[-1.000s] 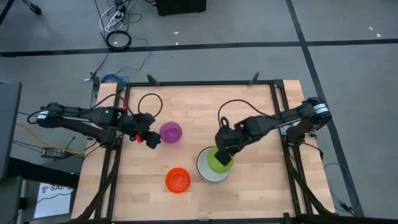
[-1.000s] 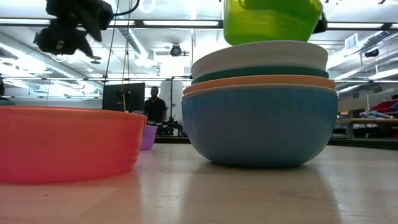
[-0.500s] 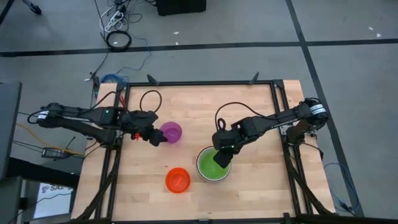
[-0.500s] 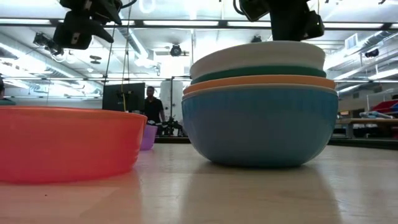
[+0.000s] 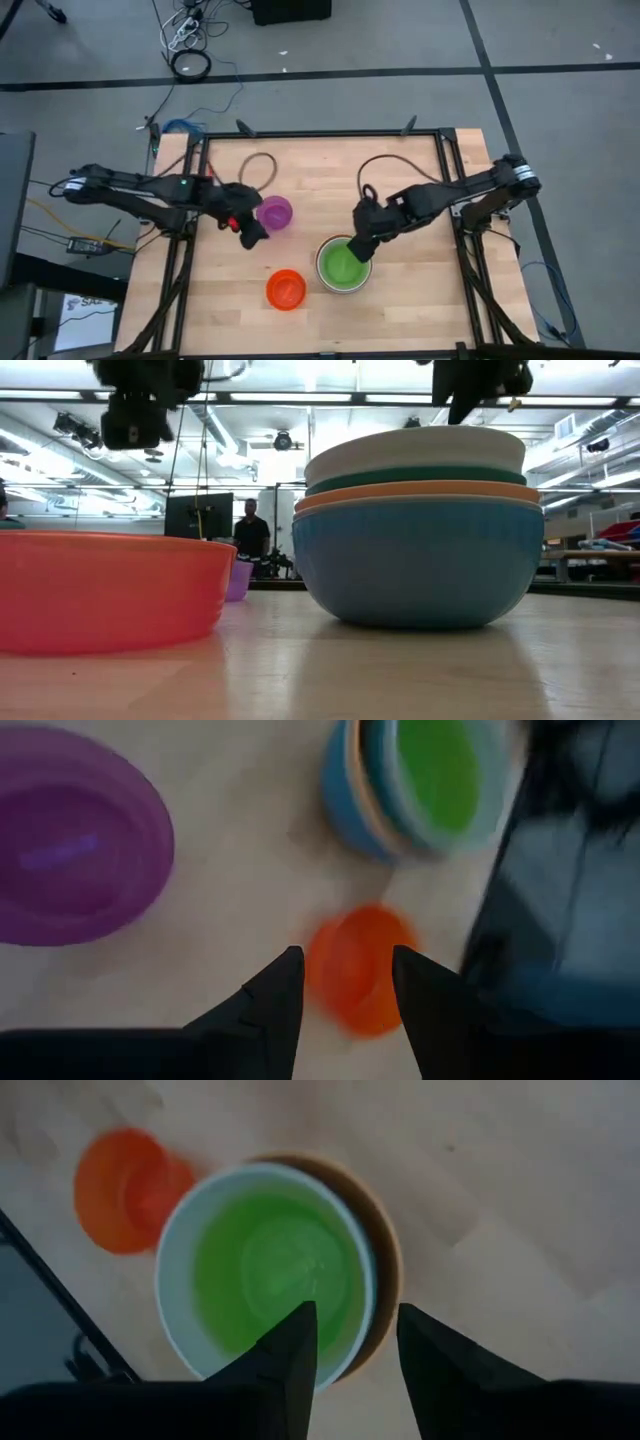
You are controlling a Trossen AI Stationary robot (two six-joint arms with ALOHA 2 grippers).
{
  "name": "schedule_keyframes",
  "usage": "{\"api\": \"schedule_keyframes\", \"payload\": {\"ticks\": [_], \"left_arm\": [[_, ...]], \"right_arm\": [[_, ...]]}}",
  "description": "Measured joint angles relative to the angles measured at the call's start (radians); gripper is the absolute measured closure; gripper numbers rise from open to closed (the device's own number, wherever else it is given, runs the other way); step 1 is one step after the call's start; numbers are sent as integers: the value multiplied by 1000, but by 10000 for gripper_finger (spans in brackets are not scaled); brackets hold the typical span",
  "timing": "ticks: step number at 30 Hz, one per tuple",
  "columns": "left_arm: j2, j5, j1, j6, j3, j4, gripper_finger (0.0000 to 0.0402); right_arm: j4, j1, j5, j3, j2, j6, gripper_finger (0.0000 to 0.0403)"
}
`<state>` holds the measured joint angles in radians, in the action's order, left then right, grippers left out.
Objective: Nest bowls inside each other
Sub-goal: Stack the purple bowl on top of the light green bowl
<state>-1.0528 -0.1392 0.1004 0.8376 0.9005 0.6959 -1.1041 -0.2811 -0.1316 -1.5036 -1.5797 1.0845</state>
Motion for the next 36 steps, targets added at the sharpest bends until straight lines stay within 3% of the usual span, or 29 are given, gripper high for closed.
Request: {"api": "schedule_keyframes", "payload": {"ticks": [7, 12, 17, 24, 36], "left_arm": [[-181, -75, 18, -505, -1, 75, 239], [-246, 23, 18, -622, 0, 68, 239], [-276, 197, 10, -652, 0, 103, 239], [-352, 134, -25, -673, 0, 125, 239], [-485, 178, -29, -674, -2, 107, 239]], "right_arm": [[-23, 0, -56, 0, 92, 68, 275], [-30, 0, -60, 0, 116, 99, 275], [-32, -1, -59, 0, 110, 110, 275], [-38, -1, -59, 0, 110, 110, 276], [-38, -1, -30, 0, 110, 119, 276]]}}
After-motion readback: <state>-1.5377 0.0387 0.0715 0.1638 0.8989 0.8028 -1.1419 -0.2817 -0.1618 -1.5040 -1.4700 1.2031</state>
